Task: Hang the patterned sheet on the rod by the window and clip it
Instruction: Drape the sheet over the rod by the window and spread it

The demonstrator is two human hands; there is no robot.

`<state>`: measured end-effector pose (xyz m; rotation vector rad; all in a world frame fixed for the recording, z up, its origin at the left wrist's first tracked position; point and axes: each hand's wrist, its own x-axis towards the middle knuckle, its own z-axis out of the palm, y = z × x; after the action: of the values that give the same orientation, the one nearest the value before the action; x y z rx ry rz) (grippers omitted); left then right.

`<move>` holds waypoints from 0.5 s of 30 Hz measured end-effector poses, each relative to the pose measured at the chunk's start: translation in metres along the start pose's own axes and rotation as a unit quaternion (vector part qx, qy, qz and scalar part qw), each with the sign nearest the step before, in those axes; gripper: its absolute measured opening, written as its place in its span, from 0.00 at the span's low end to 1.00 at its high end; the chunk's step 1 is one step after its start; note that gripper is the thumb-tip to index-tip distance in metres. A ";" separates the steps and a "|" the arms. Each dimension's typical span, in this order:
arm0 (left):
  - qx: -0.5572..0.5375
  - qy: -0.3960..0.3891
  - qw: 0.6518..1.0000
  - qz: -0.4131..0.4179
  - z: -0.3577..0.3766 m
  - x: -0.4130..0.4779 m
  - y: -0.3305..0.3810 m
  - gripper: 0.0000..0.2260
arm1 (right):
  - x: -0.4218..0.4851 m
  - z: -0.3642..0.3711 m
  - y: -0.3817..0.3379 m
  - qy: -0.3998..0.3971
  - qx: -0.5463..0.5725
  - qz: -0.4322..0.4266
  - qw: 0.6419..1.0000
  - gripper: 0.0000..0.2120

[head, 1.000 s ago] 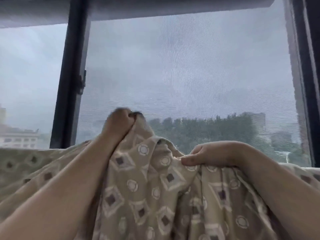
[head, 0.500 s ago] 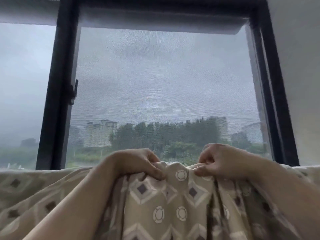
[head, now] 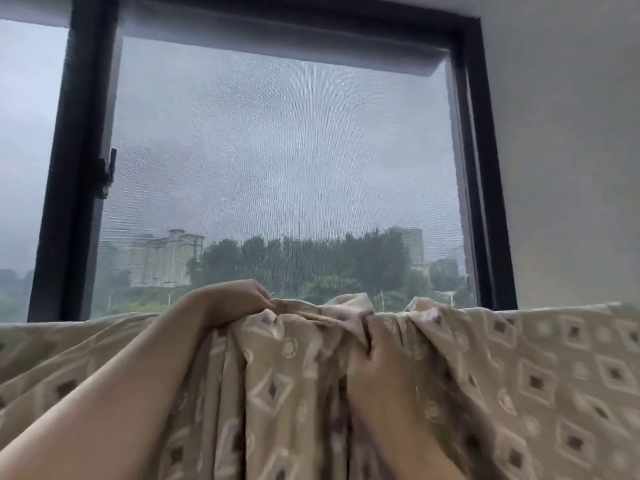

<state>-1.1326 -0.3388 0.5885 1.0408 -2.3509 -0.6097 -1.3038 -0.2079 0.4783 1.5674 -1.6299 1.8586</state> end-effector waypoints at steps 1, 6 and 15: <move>0.031 0.014 0.999 -0.008 -0.002 0.001 0.000 0.14 | 0.018 -0.007 -0.010 0.021 0.019 -0.029 0.999 0.04; 0.074 0.070 0.993 -0.052 -0.002 0.003 0.001 0.11 | 0.106 0.010 -0.034 -0.106 0.006 -0.043 0.993 0.12; 0.058 0.484 0.870 0.066 0.043 -0.033 -0.016 0.13 | 0.105 0.031 -0.015 -0.382 -0.302 -0.147 0.861 0.27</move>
<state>-1.1299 -0.3143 0.5373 0.9142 -1.5344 0.1295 -1.3194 -0.2753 0.5646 2.1714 -1.8249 0.4557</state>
